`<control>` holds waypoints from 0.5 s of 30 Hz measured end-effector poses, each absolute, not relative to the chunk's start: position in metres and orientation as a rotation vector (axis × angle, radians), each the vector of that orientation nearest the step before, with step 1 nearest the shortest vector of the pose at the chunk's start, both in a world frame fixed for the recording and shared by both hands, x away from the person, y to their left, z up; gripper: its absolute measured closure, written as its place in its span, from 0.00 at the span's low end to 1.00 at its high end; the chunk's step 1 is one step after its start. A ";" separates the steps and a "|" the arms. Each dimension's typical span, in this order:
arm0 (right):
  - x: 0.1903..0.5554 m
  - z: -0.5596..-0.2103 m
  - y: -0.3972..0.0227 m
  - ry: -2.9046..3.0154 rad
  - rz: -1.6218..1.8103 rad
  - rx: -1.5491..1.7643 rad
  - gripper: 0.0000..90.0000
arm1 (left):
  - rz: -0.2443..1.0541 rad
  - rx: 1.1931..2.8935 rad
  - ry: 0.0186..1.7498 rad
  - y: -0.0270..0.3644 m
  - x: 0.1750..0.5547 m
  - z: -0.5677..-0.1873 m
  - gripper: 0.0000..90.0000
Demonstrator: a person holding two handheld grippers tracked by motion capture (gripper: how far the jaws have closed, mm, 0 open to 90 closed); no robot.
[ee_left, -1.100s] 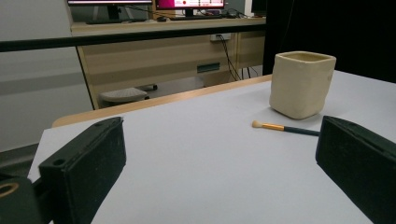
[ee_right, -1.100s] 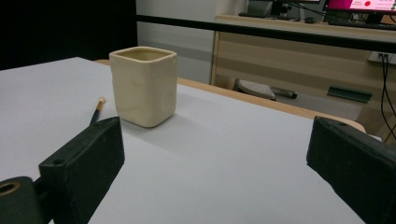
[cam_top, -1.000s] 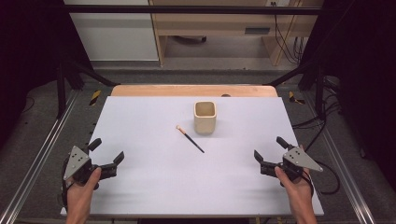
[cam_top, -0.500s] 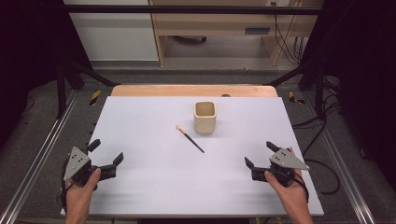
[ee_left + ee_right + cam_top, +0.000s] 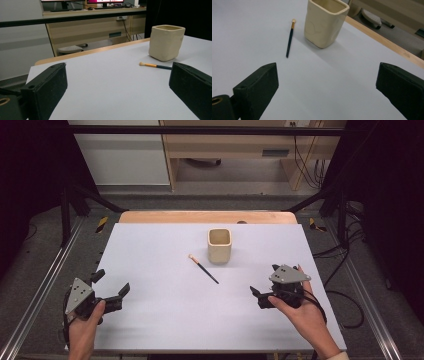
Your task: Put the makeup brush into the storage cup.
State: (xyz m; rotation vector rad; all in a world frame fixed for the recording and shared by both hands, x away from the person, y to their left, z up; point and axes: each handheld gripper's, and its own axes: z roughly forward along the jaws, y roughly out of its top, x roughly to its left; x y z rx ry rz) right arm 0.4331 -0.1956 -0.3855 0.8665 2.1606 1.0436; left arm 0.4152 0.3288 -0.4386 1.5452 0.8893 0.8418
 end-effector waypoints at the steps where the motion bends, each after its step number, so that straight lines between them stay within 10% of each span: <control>1: 0.435 -0.383 -0.192 2.176 1.029 0.861 0.05 | 0.841 1.543 0.890 0.329 0.415 -0.439 0.01; 15: 0.458 -0.370 -0.158 2.328 0.938 0.817 0.05 | 0.843 1.527 0.901 0.333 0.415 -0.439 0.01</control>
